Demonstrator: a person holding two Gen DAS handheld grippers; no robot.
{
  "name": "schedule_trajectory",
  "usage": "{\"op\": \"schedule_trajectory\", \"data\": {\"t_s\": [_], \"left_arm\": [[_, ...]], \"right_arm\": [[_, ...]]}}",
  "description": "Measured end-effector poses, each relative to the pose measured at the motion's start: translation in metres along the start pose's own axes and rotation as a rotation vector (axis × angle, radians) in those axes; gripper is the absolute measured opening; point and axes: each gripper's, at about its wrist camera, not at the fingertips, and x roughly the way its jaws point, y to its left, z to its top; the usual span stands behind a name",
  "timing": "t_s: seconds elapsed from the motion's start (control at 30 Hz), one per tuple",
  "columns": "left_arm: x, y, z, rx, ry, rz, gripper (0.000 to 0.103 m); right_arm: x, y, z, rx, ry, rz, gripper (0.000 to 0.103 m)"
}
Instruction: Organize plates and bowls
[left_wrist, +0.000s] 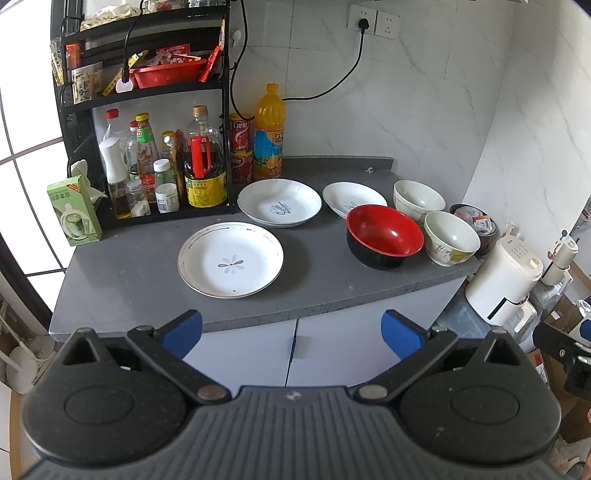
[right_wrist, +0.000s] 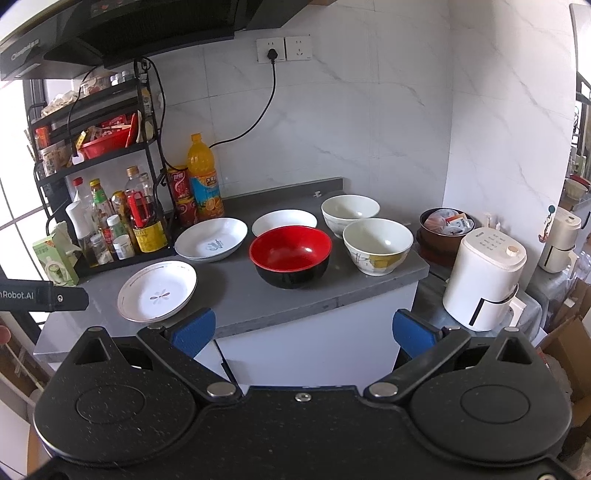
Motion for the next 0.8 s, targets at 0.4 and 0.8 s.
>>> {"op": "schedule_trajectory", "data": {"t_s": [0.4,0.8], "left_arm": [[-0.01,-0.015,0.003,-0.014,0.005,0.013,0.102],[0.004,-0.025,0.016,-0.013,0.018,-0.008,0.102]], "right_arm": [[-0.004,-0.007,0.005,0.018,0.006,-0.003,0.103],[0.009,-0.028,0.011,0.089,0.017,-0.022,0.103]]}}
